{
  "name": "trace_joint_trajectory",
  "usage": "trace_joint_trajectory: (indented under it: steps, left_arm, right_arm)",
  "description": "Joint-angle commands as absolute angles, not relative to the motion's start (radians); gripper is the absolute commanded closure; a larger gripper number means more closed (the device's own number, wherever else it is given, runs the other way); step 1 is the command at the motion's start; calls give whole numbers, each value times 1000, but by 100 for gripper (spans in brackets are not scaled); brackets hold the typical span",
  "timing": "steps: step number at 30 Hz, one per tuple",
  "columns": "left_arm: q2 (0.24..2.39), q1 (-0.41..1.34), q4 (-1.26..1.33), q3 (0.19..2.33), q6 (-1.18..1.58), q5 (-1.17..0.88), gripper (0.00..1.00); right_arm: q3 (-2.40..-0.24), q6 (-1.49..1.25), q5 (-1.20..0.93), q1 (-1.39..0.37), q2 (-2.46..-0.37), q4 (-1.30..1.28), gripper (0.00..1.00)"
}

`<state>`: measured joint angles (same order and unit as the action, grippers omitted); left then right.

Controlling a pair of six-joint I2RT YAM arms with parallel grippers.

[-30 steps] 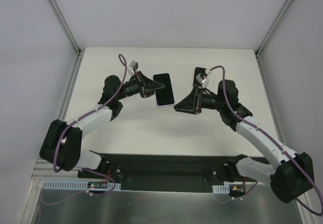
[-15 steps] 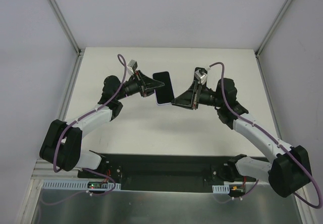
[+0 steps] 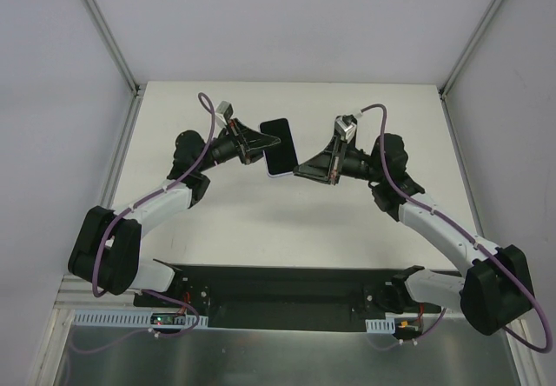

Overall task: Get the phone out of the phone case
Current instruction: Remove the phone case from the phone.

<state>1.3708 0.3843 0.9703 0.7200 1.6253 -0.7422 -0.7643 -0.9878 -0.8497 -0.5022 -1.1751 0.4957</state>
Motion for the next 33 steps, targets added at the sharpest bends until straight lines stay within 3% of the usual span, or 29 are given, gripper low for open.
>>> trace_joint_trajectory:
  steps: [1,9,21,33]
  left_arm:
    - [1365,391,993,698,1687,-693,100]
    - [1431,400,1115,643,1801,-663,100]
    - [1384,426,1318,650,1930,-624,100]
    - [1261,476,1243,683,1921,-647,100]
  right_arm:
    - [-842,-945,-850,-531,-1152,675,99]
    - [-980,-879,-861,-589,-1212,738,99]
    - [-825,-867,-861,-588,-1267,932,99]
    - [-816,-953,-966,-569,-1411,1219,99]
